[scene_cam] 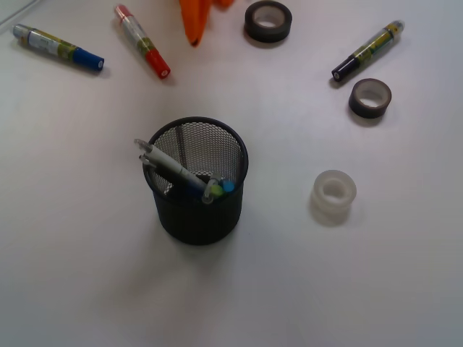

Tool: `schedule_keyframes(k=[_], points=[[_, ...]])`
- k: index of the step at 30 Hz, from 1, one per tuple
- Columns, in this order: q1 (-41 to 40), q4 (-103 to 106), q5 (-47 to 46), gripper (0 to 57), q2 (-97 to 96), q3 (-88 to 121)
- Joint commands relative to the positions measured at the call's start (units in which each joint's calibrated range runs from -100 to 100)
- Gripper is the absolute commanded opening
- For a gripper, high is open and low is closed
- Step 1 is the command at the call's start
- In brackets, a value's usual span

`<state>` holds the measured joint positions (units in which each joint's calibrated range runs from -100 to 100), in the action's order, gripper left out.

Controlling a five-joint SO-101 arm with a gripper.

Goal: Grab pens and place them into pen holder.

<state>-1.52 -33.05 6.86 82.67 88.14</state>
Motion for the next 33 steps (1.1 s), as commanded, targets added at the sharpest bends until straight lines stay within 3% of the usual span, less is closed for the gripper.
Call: schedule_keyframes(k=[1, 21, 33], points=[[-0.1, -7.4, -2.3, 0.6, 4.6, 2.1], [-0.5, -35.3, -5.8, 0.6, 16.3, 5.7], [-0.1, -35.6, -5.7, 0.6, 16.3, 5.6]])
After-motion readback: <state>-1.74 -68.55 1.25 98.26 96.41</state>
